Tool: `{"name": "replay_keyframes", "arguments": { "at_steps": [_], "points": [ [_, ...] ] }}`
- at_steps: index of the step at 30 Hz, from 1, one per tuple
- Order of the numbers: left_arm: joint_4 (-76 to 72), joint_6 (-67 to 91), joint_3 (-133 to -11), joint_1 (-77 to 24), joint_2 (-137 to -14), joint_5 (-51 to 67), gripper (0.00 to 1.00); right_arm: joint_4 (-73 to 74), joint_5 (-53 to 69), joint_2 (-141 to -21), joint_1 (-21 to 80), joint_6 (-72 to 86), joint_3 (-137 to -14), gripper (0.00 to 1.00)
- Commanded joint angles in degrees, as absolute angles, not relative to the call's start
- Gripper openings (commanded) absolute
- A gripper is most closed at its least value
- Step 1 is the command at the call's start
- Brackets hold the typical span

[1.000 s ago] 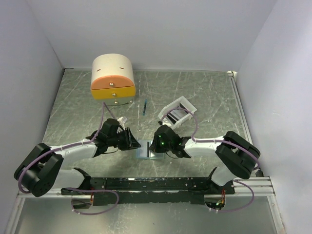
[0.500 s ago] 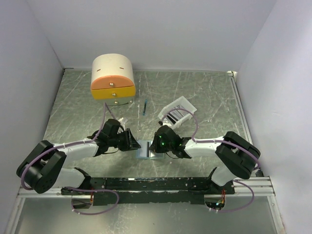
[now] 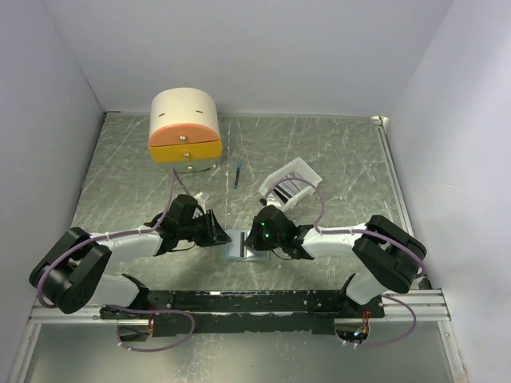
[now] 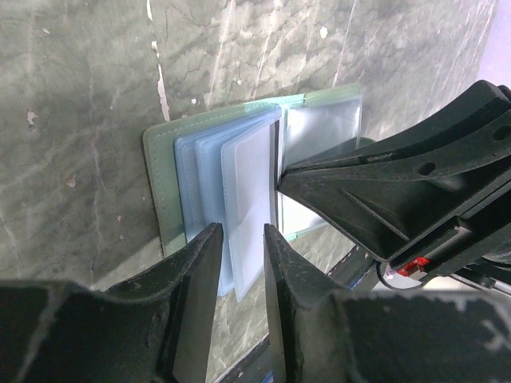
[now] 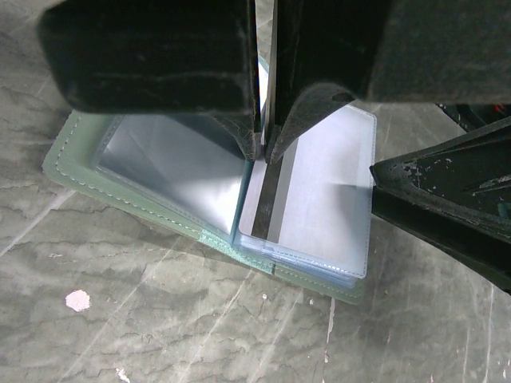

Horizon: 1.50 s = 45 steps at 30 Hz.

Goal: Put the credit cards into the card holder
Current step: Insert the credit card into the card holder, then turn over the credit card in the card holder.

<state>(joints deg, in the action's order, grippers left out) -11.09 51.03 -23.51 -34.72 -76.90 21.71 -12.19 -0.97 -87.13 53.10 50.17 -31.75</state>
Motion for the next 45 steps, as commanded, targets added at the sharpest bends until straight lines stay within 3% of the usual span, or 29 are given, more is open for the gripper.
{"name": "replay_keyframes", "arguments": {
  "at_steps": [1,11,18,45],
  "points": [
    [-13.4,50.9,-23.6,-35.0,-76.7,22.8,0.38,-11.1,-1.8,-87.0,53.3,50.0,-30.7,0.06],
    [-16.9,51.7,-22.5,-35.0,-78.9,24.6,0.37,-12.0,-1.2,-86.8,53.3,50.0,-30.7,0.07],
    [-15.9,51.0,-23.7,-35.0,-79.1,24.6,0.35,-7.8,-3.2,-82.8,53.4,48.6,-33.0,0.17],
    [-16.5,51.4,-24.7,-35.2,-78.7,26.6,0.31,-6.8,-4.8,-88.1,55.0,47.9,-36.2,0.10]
  ]
}}
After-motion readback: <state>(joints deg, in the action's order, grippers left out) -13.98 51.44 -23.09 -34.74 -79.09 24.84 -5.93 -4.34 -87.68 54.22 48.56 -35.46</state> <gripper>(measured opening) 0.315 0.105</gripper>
